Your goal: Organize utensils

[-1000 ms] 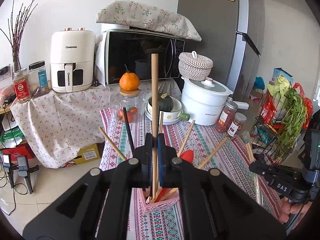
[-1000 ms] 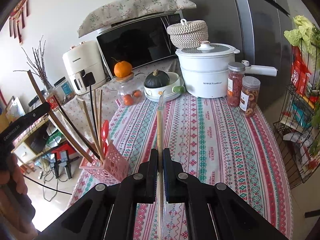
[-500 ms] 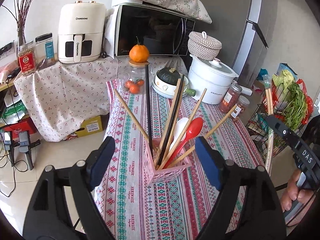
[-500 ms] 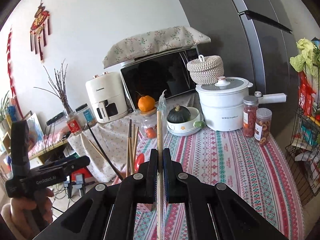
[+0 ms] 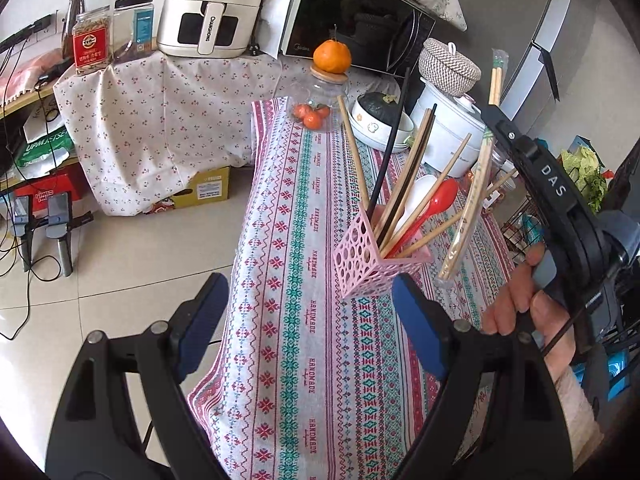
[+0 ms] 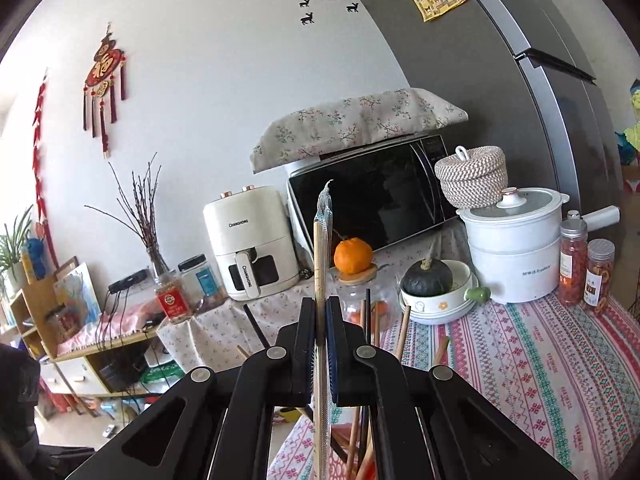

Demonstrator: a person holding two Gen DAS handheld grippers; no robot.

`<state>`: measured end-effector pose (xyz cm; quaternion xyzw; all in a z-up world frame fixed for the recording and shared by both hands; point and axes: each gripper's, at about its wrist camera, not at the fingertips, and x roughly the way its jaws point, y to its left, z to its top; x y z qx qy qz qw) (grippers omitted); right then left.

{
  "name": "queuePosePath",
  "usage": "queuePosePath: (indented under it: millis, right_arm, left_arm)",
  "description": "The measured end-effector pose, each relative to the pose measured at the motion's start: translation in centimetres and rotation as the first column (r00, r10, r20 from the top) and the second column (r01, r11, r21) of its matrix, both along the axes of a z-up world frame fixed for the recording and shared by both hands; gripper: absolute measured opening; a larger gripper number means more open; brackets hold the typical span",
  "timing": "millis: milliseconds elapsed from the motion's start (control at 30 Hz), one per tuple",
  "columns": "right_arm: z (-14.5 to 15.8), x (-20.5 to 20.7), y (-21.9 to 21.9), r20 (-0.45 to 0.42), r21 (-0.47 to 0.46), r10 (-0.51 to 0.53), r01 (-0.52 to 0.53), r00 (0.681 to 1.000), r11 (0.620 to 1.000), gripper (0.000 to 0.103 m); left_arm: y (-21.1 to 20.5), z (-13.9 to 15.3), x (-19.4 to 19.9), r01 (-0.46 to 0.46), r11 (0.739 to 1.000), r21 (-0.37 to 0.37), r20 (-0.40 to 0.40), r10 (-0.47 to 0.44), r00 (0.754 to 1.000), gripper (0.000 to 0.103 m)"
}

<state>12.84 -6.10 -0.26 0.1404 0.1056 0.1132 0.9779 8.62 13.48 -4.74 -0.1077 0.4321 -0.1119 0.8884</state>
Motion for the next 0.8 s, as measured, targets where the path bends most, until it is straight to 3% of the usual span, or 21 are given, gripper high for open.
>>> queuePosePath:
  millis: [267,467,667,700,800]
  right_arm:
    - [-2.1,0.5,2.7,0.158,-0.093,-0.156,0.172,0.975,0.981,0.005]
    - [-4.8,0.7,3.6,0.150,-0.074,-0.225,0.238,0.963,0.968,0.006]
    - [-6.4,-0.2,4.6,0.111,-0.111,-0.214,0.226,0.971,0.968,0.007]
    - [-6.4,-0.4,4.6,0.106,-0.114,-0.209,0.221,0.972,0.969,0.011]
    - [-5.5,-1.6,4.2,0.116,-0.113,-0.199,0.212,0.973,0.971,0.038]
  left_arm:
    - [1.4,-1.5,0.6,0.020,1.000,0.007,-0.052,-0.020,0.998,0.084]
    - [2.2,-2.1,1.1,0.005,1.000,-0.003,-0.080,-0.005,0.997,0.084]
    - [2.2,-2.0,1.4,-0.008,1.000,-0.003,-0.078,0.008,0.997,0.084]
    - [2.2,-2.0,1.5,-0.010,1.000,0.000,-0.077,0.010,0.997,0.084]
    - [2.1,-2.0,1.6,-0.019,1.000,0.007,-0.076,0.019,0.997,0.084]
